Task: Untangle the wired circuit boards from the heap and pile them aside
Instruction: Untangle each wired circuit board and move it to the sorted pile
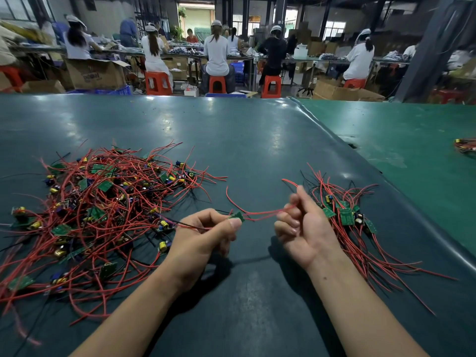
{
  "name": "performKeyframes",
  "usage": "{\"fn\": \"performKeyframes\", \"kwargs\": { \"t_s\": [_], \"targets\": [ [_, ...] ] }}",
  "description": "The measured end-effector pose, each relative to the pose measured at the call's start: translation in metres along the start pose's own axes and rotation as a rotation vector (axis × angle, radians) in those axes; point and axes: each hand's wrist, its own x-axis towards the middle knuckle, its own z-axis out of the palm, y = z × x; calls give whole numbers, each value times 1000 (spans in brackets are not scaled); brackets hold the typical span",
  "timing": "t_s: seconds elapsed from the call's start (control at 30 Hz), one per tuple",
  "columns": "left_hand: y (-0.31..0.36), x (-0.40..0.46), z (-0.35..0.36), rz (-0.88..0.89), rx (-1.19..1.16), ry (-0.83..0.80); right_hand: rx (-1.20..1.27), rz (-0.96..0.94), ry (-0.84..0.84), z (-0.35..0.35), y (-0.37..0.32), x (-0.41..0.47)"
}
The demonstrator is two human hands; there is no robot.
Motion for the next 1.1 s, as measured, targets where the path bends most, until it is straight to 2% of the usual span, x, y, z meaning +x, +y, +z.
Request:
{"fn": "performKeyframes", "kwargs": {
  "t_s": [0.1, 0.2, 0.37, 0.53, 0.6, 0.7, 0.93, 1.03, 1.1],
  "targets": [
    [1, 4, 0, 23, -141, 139, -437, -34, -86, 3, 13, -6],
    [0, 3, 0, -2, -122, 140, -704, -2, -192, 6, 32, -13],
    [-2, 4, 1, -11, 7, 83, -681, -54, -162, 4, 31, -10],
    [-2, 4, -1, -9, 24, 44, -682, -34, -254, 5, 32, -13],
    [-2, 3, -1, -5, 47, 23, -676, -59, -243, 6, 33, -14],
    [-3, 3, 1, -3, 19, 38, -652, -98, -151, 7, 27, -12],
    [-5, 1, 0, 4, -42, 19, -354, -296, 120, 0, 5, 1],
    [-5, 3, -3, 40, -89, 60, -227, -217, 123, -1, 2, 0],
    [-4, 5, -5, 72, -102, 93, -362, -117, 19, 3, 5, -7]
  ]
}}
